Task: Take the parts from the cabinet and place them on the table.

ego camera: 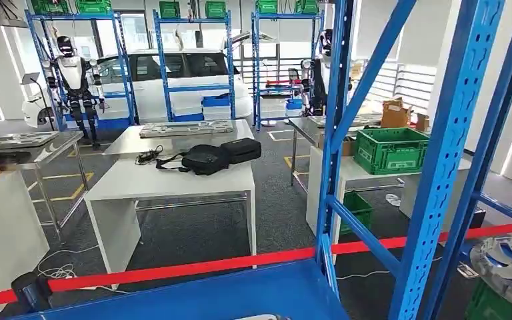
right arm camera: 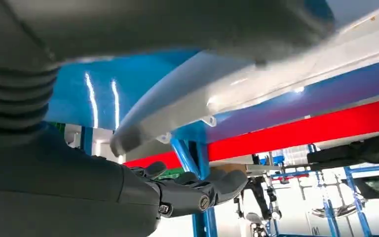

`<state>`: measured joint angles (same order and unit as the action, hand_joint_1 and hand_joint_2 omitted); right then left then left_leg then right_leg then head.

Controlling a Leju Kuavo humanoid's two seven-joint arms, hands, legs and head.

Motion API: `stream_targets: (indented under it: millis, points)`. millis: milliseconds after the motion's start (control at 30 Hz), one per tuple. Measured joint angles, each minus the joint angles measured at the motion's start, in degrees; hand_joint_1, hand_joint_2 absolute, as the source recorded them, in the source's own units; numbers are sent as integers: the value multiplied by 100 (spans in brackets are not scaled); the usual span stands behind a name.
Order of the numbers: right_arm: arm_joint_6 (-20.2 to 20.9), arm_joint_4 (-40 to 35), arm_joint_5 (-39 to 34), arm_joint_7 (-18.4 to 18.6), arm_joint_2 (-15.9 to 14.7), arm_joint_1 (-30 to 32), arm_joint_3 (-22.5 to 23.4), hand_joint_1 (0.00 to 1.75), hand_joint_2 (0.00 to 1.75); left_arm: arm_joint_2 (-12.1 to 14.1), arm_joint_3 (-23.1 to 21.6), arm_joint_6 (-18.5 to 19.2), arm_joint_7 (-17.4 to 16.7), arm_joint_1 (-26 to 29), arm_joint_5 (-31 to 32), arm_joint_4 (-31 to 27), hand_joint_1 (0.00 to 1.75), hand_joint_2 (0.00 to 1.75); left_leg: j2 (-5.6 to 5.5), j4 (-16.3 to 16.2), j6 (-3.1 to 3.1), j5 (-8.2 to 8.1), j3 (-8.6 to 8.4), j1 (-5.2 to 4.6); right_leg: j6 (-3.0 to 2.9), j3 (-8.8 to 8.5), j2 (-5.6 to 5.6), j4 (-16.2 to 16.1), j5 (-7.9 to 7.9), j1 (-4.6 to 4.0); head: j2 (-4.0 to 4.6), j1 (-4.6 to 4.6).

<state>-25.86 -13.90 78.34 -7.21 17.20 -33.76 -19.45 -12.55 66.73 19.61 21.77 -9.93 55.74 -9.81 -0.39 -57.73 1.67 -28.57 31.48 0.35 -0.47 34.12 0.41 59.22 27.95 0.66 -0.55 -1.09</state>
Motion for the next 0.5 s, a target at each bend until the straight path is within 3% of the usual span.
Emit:
stream_targets:
  millis: [500]
  points:
    - [63, 2, -48, -98, 0, 1, 0, 175, 0, 0, 0, 0, 35, -2, 0, 0, 0, 0, 0, 0, -5, -3, -12, 0, 2, -19, 0, -15, -1, -1, 0, 0]
